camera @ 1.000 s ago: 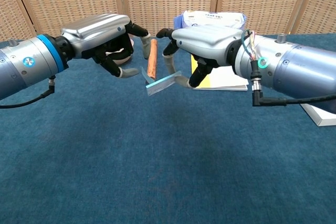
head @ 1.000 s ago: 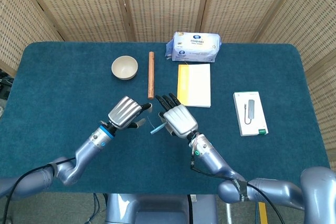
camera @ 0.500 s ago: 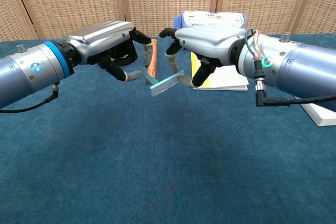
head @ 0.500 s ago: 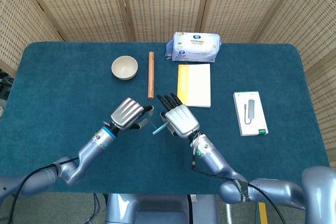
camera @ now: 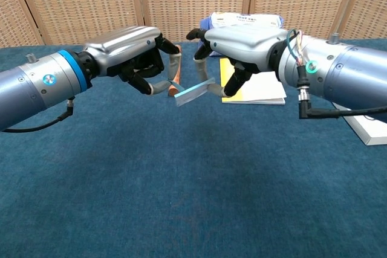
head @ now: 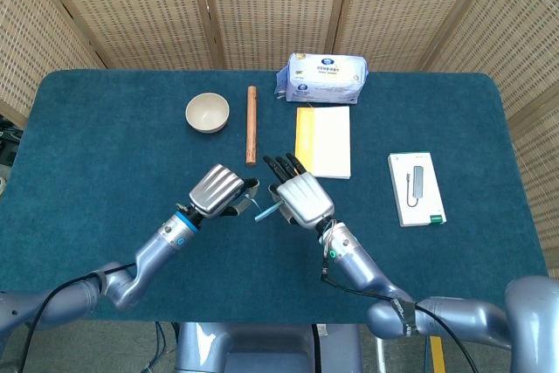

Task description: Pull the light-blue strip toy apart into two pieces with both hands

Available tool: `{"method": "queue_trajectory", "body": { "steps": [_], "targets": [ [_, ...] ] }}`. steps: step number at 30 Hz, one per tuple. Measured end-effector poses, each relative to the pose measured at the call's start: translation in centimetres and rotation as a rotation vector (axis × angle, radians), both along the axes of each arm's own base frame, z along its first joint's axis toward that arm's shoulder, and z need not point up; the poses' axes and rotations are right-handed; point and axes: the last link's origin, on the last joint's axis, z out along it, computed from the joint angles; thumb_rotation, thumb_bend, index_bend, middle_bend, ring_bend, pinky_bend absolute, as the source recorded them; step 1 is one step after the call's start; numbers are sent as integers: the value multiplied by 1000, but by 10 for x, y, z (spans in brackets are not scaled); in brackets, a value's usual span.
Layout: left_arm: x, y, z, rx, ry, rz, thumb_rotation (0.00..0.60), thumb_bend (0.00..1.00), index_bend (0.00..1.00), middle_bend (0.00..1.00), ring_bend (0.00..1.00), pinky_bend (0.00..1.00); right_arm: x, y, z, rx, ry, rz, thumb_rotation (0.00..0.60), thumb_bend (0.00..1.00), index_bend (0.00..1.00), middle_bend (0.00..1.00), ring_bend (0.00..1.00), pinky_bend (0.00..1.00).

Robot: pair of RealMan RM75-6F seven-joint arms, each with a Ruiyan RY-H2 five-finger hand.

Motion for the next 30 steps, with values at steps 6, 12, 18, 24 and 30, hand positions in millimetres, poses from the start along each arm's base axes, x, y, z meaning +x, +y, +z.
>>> {"method": "queue_trajectory", "body": {
  "steps": [6,12,18,24,30],
  "targets": [
    [2,0,-1,4,5,7,600,523,675,939,997,964,-2,-1,1,0,0,-2,600,569,609,0,0,0],
    [1,0,-2,9,11,13,600,654,763,942,997,964,-5,-3,4,-5,-1,-7,600,569,610,0,0,0],
    [-25,4,7,34,42,61,600,655,771,942,997,964,-18,-7,7,-16,11,-28,600,569,609,0,0,0],
    [-76,6,30,66,78,147,600,656,776,943,997,964,-36,-14,7,-18,24,-64,600,569,609,0,0,0],
    [-120,8,58,119,99,212,600,649,776,943,996,964,-51,-21,-2,-13,37,-101,600,569,609,0,0,0]
  ]
}}
